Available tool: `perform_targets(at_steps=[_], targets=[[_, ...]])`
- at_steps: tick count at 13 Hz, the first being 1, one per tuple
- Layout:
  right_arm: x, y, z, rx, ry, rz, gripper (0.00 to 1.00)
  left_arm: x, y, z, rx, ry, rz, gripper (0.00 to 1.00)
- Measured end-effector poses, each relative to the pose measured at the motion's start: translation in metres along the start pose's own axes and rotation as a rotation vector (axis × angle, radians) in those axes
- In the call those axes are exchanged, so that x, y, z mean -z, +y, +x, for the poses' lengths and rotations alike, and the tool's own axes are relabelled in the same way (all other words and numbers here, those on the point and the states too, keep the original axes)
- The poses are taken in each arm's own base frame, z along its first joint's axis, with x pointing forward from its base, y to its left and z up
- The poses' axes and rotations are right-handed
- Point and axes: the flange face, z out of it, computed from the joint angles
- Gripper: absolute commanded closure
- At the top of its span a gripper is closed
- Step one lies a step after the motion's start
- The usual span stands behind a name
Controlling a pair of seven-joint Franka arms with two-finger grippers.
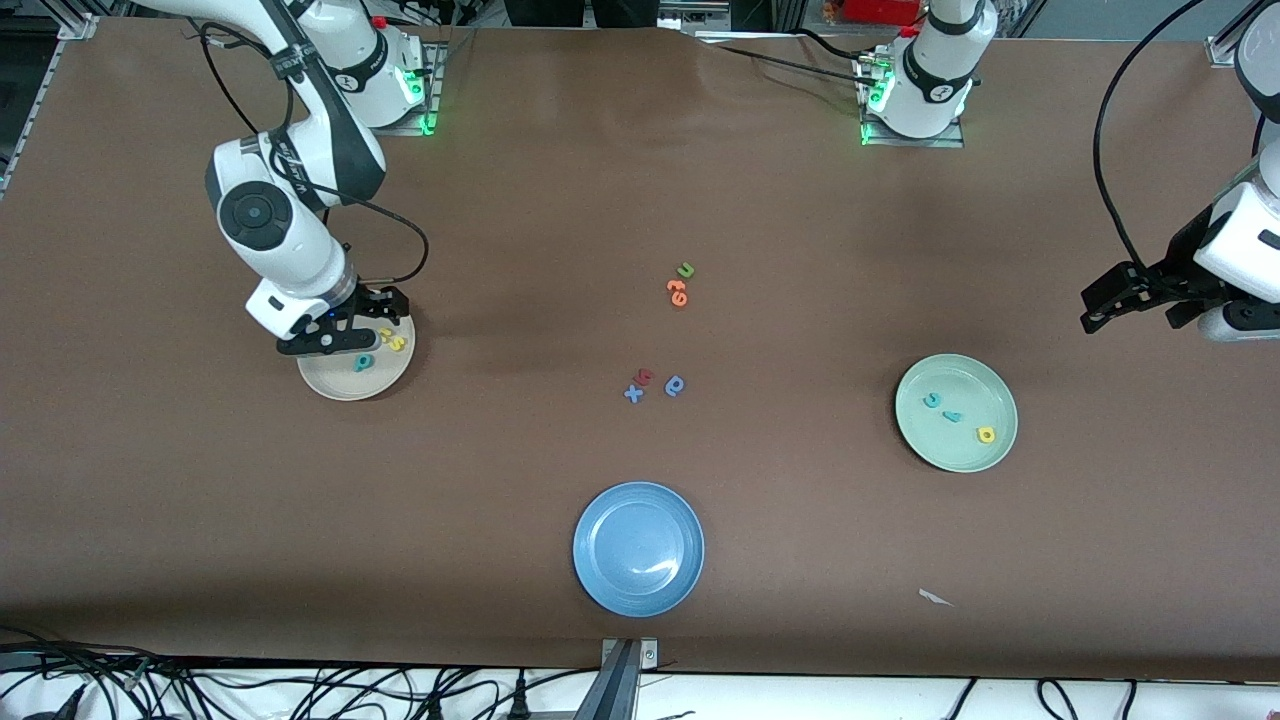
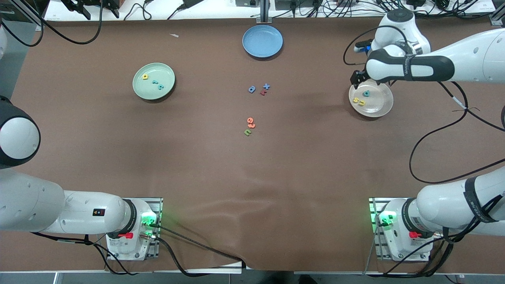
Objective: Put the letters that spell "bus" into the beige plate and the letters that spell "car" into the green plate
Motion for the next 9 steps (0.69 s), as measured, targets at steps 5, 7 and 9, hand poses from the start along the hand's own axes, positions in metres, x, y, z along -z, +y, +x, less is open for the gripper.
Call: perform_targets(at_steps=[5, 7, 9], targets=[[0.128, 0.026, 0.039, -0.039, -0.044, 0.018, 0.0, -0.001, 0.001, 0.0, -0.002, -0.002, 0.0, 0.0], [0.174, 0.061, 0.038, -0.059, -0.052, 0.069, 0.0, -0.001, 0.001, 0.0, -0.002, -0.003, 0.0, 0.0], [0.202, 0.107, 0.026, -0.061, -0.045, 0.12, 0.0, -0.001, 0.001, 0.0, -0.002, -0.003, 0.0, 0.0]])
